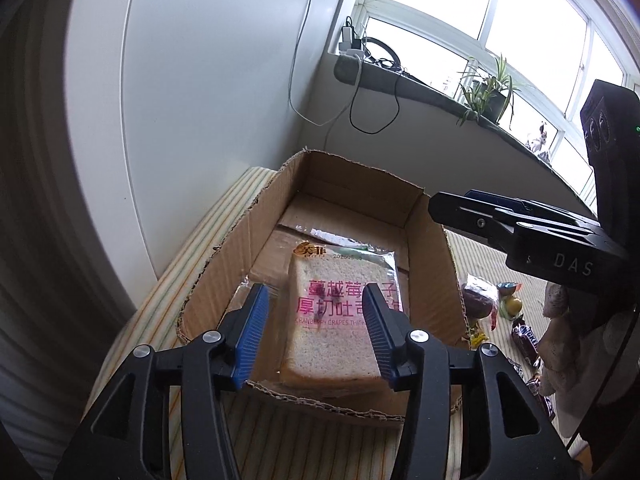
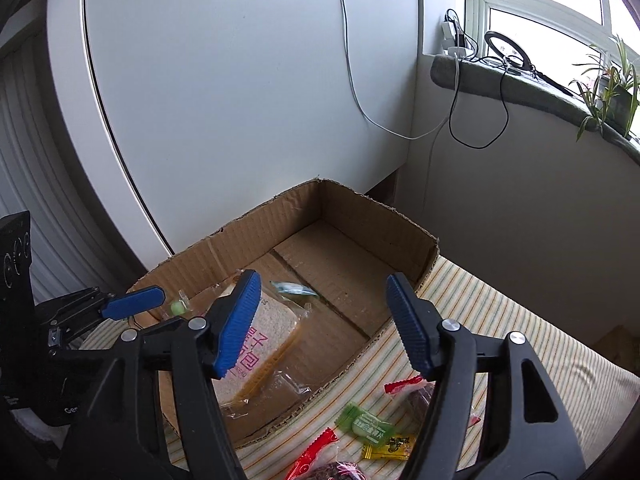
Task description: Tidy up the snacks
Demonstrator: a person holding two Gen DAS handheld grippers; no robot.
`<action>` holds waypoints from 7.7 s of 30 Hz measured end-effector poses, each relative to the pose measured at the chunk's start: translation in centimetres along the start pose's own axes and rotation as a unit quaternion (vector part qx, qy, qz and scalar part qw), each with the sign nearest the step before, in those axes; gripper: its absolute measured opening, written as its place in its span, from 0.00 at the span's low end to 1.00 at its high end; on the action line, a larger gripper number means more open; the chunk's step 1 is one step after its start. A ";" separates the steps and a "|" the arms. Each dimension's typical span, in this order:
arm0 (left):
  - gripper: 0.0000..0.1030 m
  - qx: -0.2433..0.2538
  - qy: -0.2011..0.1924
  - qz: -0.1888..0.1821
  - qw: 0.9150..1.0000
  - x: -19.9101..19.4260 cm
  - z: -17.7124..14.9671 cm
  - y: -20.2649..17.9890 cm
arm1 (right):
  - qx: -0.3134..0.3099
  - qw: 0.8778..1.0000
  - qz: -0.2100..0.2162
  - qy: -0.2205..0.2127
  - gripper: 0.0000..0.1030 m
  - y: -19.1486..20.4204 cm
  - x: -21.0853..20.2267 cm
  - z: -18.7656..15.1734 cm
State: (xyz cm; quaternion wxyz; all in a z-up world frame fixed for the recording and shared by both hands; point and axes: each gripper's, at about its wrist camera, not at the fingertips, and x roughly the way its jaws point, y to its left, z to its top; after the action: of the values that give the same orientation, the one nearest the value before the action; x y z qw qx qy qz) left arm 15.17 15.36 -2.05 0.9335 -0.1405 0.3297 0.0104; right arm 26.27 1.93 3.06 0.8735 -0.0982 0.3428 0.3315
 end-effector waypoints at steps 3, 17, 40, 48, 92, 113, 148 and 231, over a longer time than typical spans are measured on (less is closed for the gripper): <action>0.46 0.000 0.000 -0.001 1.000 -0.3 0.0 0.0 | 0.004 1.000 -0.002 -0.003 0.72 -0.3 -0.8 -0.2; 0.46 0.010 -0.012 -0.021 1.000 -3.1 -1.0 -2.3 | 0.014 0.999 -0.032 -0.003 0.73 -2.5 -7.9 -3.8; 0.46 0.059 0.065 -0.098 0.991 -1.7 -6.8 -11.6 | 0.102 0.988 -0.092 0.073 0.78 -7.0 -13.0 -19.5; 0.60 0.039 0.089 -0.100 0.990 0.4 -6.8 -13.4 | 0.087 0.989 -0.093 0.078 0.78 -6.7 -11.9 -20.1; 0.32 0.059 0.091 -0.062 0.992 2.2 -5.8 -14.6 | 0.119 0.988 -0.081 0.057 0.29 -7.9 -13.6 -19.8; 0.32 0.033 0.022 -0.047 0.998 -2.8 -2.3 -9.3 | 0.082 0.994 -0.070 0.008 0.29 -4.4 -13.8 -12.6; 0.32 -0.012 0.015 -0.006 1.000 0.8 1.5 -0.8 | 0.053 0.998 -0.010 0.027 0.29 -0.9 4.3 0.9; 0.31 0.171 0.132 -0.054 0.975 2.2 -12.2 -22.0 | 0.049 0.993 -0.050 0.093 0.79 -14.0 -7.0 -16.8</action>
State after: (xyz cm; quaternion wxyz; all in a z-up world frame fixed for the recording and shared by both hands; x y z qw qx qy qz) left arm 11.94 -9.24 -6.84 0.8911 0.0031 0.4389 -0.1155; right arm 22.56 -19.04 -5.66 0.8571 -0.1030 0.4326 0.2600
